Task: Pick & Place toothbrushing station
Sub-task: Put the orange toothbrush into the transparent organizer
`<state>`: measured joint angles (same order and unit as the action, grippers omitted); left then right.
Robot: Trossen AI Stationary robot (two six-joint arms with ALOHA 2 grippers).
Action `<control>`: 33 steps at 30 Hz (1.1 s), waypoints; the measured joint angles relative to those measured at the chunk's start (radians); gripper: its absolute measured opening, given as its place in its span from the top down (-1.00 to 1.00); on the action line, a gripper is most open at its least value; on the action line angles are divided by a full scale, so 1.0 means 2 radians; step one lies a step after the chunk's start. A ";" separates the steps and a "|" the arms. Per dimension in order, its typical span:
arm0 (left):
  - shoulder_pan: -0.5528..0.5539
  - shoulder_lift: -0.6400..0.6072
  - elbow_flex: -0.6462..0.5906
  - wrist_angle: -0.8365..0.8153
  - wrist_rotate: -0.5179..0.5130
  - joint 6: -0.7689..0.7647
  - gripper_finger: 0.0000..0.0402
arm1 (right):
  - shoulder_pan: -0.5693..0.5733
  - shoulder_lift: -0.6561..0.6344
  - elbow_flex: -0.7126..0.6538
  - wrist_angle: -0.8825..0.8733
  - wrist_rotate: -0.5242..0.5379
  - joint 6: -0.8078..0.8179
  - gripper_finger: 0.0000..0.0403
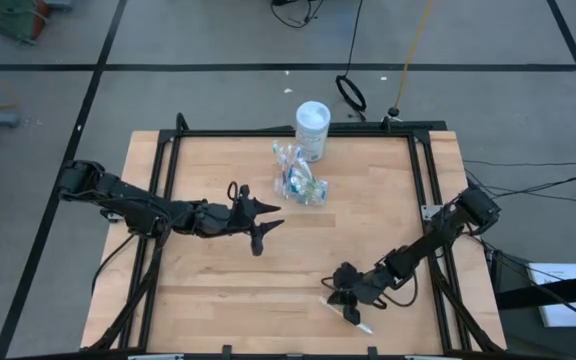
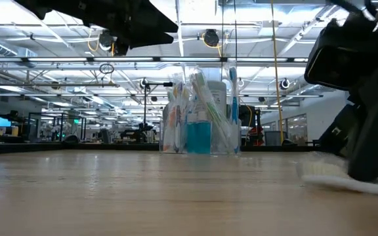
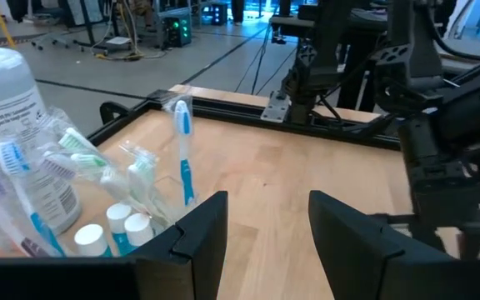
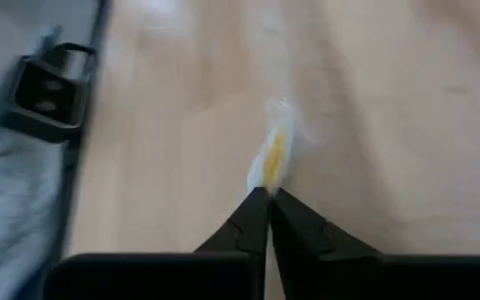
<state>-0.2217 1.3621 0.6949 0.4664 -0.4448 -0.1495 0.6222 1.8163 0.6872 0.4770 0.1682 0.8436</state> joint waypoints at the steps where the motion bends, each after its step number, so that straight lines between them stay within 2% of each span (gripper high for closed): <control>1: -0.001 0.000 0.000 0.000 0.000 0.003 0.13 | -0.002 -0.006 0.000 -0.001 0.004 0.001 0.96; 6: -0.002 0.000 0.000 0.001 0.000 0.004 0.13 | -0.028 -0.055 -0.004 0.000 0.019 -0.039 0.97; 11: -0.002 0.000 0.000 0.004 0.000 0.004 0.13 | -0.066 -0.126 -0.002 0.006 0.100 -0.152 0.99; 16: -0.001 0.000 0.000 0.011 0.000 0.008 0.13 | -0.110 -0.198 -0.002 0.033 0.150 -0.280 1.00; 22: 0.002 0.000 0.000 0.041 0.000 0.064 0.13 | -0.161 -0.266 -0.002 0.079 0.156 -0.395 1.00; 27: 0.005 -0.001 0.000 0.066 0.000 0.109 0.13 | -0.194 -0.283 -0.002 0.116 0.157 -0.468 1.00; 33: 0.005 -0.001 0.000 0.069 0.000 0.108 0.13 | -0.217 -0.259 -0.027 0.179 0.221 -0.500 1.00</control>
<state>-0.2127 1.3602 0.6949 0.6037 -0.4446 0.0662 0.1883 1.2990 0.6342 0.8343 0.6105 -0.1565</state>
